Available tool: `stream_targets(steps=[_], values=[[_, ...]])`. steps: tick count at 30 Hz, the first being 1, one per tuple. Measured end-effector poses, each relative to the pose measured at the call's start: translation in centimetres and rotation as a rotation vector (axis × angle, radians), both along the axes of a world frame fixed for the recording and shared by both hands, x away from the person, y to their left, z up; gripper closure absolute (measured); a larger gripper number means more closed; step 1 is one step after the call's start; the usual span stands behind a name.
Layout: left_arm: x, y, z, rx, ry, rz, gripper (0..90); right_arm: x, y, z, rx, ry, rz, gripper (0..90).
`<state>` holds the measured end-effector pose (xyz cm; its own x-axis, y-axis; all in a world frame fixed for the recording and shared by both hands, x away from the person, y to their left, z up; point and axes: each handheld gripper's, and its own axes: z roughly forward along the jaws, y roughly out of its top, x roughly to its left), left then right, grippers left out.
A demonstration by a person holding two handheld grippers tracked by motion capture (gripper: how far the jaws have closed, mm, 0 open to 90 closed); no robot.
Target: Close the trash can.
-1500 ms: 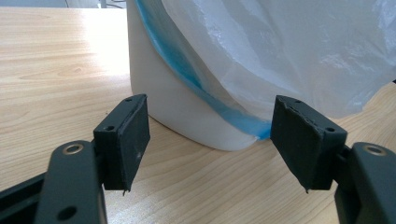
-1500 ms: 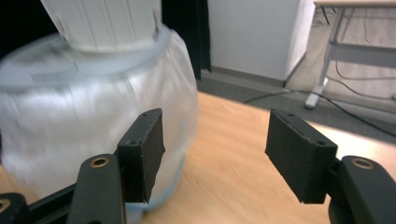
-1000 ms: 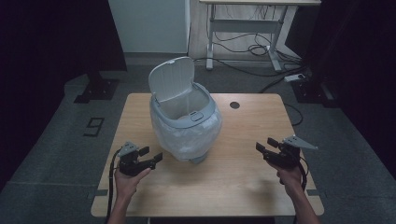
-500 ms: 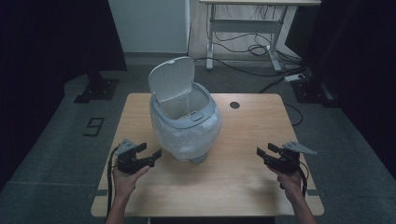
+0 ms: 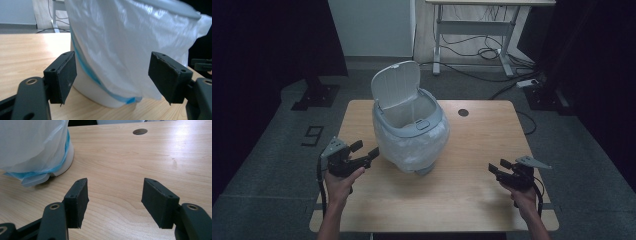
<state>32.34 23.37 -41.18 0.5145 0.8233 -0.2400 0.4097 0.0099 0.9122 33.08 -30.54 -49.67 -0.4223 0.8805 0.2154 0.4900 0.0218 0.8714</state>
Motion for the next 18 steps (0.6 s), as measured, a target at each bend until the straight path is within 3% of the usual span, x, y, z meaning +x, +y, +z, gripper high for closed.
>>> stream_targets(steps=[18], values=[[2.3, -0.7, 3.8, 0.006, -0.031, -0.003, 22.7, 0.2, -0.9, -1.1, -0.001, 0.045, -0.026, 37.6]])
